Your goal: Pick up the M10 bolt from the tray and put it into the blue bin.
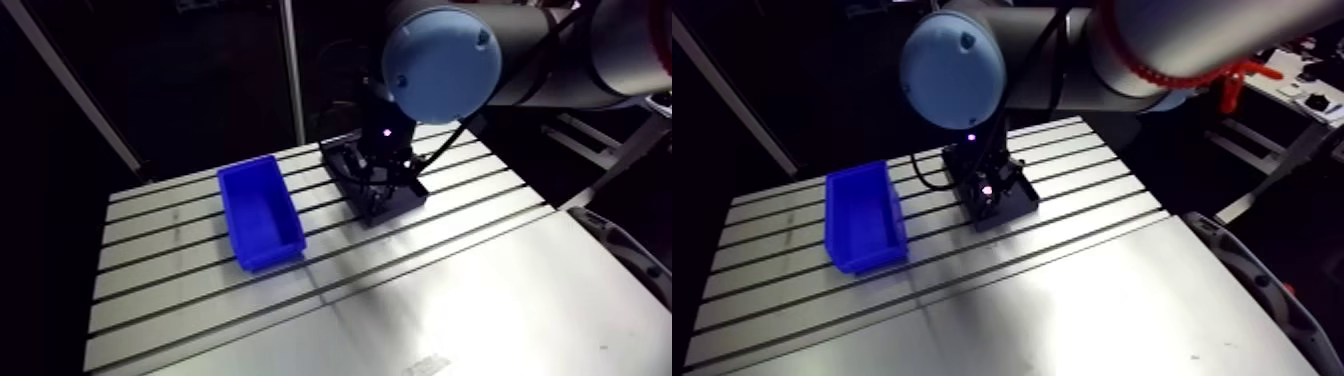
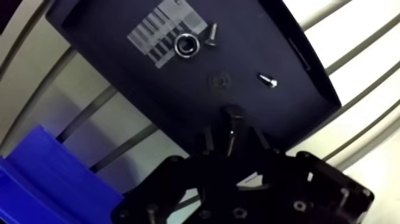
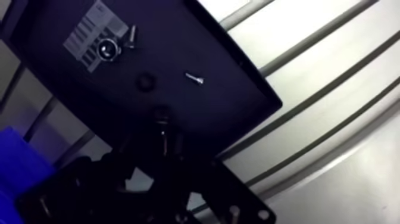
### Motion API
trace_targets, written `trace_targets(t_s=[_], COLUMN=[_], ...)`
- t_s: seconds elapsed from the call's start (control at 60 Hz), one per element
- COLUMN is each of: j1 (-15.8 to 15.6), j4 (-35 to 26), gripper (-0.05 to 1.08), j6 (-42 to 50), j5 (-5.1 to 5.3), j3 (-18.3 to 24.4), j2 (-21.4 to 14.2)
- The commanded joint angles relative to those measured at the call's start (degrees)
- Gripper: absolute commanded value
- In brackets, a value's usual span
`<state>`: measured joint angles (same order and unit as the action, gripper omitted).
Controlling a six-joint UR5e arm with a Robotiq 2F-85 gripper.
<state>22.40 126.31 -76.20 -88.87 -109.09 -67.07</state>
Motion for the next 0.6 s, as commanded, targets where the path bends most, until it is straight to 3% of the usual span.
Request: trace_targets(t_s=[0.017, 0.6], j1=[0.02, 0.02], j4=[0.57, 0.57], gripper=[0.57, 0.58], j6=[-0.31, -0.31], j5=[-0.12, -0.12], j3=[-0.3, -0.3], j2=[0.14, 0.59])
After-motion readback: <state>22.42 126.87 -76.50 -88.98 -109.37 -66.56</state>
